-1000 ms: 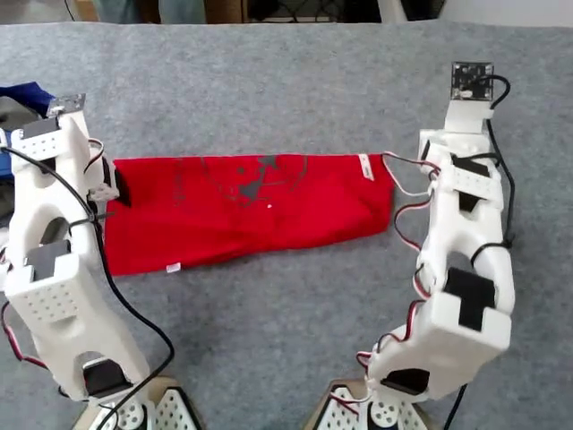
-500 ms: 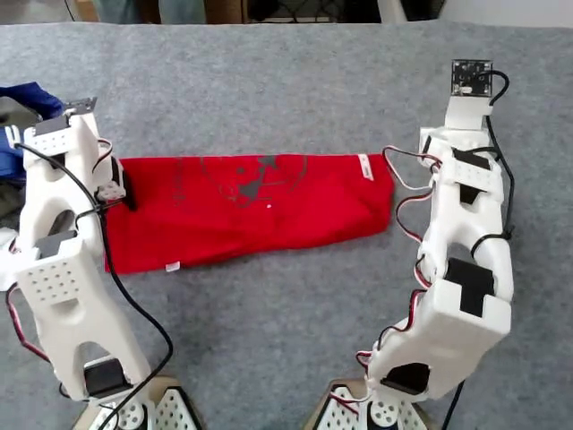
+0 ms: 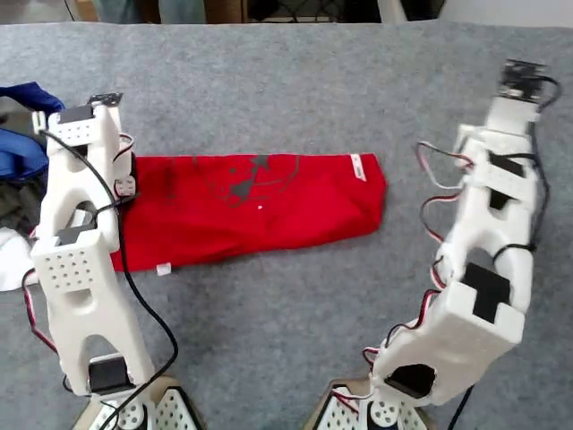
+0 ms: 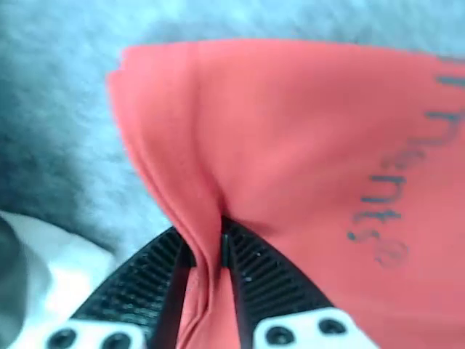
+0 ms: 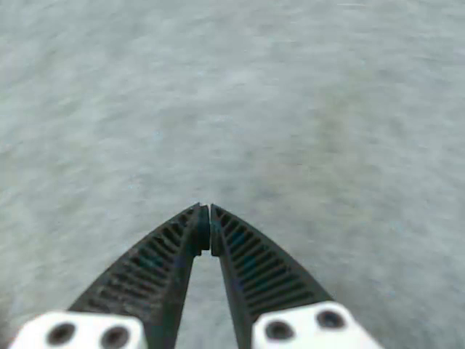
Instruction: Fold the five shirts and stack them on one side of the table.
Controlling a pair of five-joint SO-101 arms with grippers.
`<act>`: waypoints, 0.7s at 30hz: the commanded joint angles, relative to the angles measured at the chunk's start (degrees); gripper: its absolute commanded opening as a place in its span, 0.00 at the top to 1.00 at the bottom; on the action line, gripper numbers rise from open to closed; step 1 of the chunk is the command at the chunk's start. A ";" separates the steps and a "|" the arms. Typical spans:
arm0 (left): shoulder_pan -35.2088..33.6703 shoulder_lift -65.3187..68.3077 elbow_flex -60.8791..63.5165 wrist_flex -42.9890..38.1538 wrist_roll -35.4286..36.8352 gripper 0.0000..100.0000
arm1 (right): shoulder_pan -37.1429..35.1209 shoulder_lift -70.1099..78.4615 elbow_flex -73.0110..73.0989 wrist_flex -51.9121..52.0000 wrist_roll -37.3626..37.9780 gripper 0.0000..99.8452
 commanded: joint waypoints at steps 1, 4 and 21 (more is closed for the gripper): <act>4.62 -0.97 -9.80 7.38 0.35 0.97 | 4.04 -0.31 -2.86 -2.99 -1.58 0.99; 9.89 -0.44 -17.63 12.31 2.46 0.97 | 5.89 1.45 -3.38 -4.48 -1.49 0.99; 42.77 -0.35 -36.26 9.58 22.95 0.97 | 11.34 6.29 -9.54 -4.04 -1.58 0.99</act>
